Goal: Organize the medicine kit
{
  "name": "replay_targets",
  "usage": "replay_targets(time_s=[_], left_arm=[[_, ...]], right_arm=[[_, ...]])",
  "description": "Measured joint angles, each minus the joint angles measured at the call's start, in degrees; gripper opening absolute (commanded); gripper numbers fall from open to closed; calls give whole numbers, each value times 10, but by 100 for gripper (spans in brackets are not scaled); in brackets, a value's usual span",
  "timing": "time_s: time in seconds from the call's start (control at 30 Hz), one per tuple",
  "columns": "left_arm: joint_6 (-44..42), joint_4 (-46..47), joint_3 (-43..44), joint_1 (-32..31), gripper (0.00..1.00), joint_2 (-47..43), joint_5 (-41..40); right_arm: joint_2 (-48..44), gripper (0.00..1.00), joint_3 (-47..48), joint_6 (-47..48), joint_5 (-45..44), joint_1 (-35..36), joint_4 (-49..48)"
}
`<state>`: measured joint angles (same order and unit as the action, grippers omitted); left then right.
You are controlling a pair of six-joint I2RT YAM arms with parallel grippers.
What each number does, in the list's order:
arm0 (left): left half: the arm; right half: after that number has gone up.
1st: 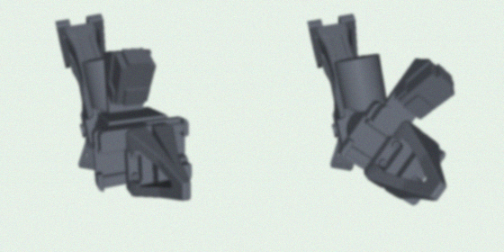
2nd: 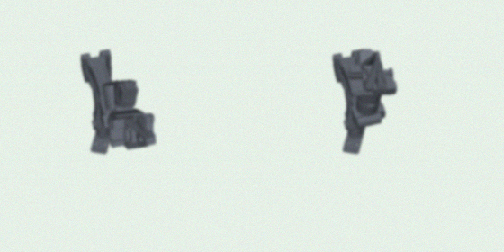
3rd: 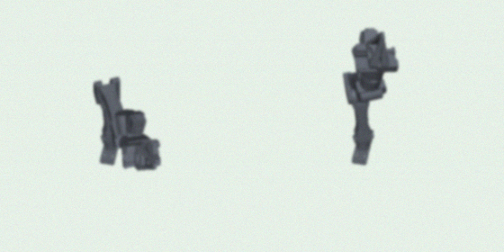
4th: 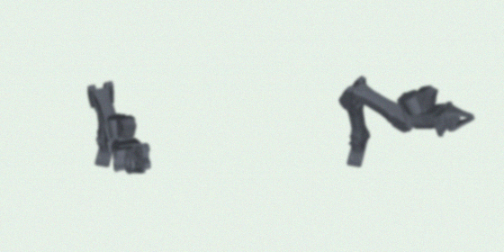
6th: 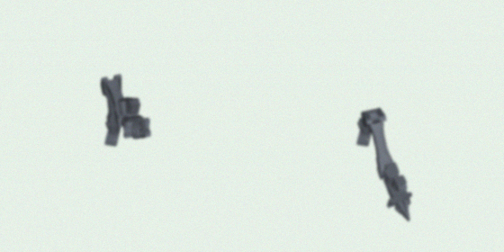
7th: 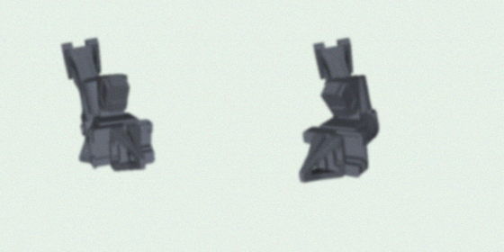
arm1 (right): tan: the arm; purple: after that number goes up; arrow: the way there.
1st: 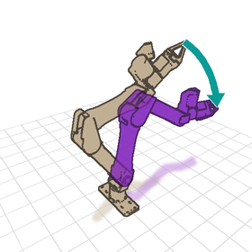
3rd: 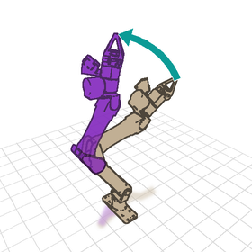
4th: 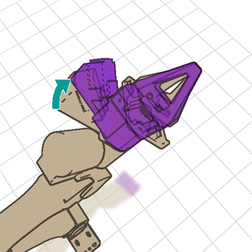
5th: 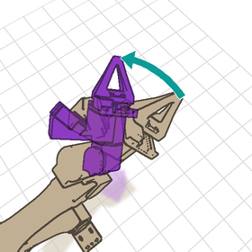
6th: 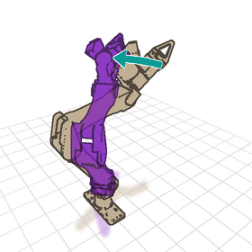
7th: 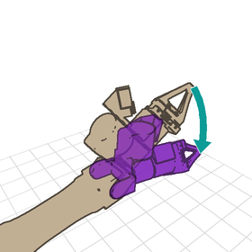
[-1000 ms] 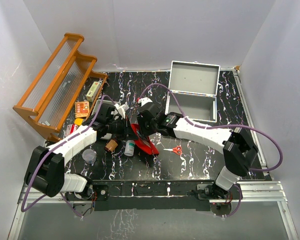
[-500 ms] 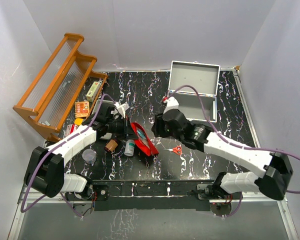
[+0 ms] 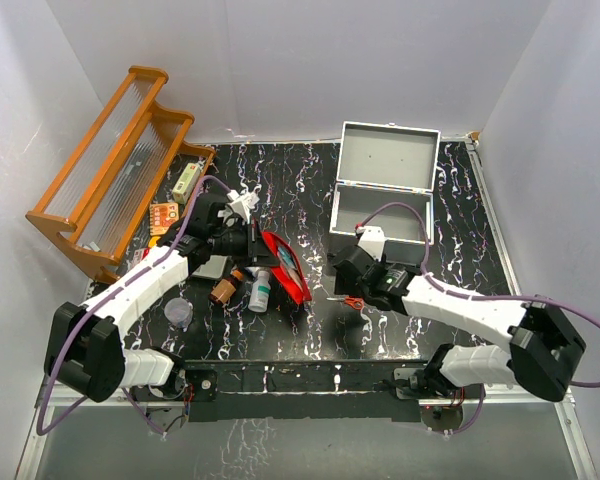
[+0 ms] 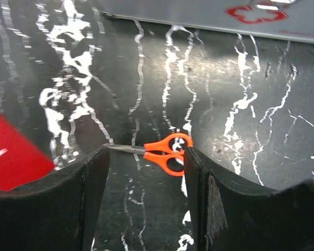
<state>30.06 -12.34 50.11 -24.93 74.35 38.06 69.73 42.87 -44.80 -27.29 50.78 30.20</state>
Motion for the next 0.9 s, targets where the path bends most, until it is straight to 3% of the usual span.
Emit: replay_targets(time_s=[0.37,0.6,0.9], left_arm=[[-3,-25,10,0,0,-10,0],[-2,-27,10,0,0,-10,0],[-2,-27,10,0,0,-10,-1]], right_arm=[[65,55,-19,-23,6,-40,2],[107,46,-19,-60,-14,-48,17],[130,45,-13,-96,-37,-48,52]])
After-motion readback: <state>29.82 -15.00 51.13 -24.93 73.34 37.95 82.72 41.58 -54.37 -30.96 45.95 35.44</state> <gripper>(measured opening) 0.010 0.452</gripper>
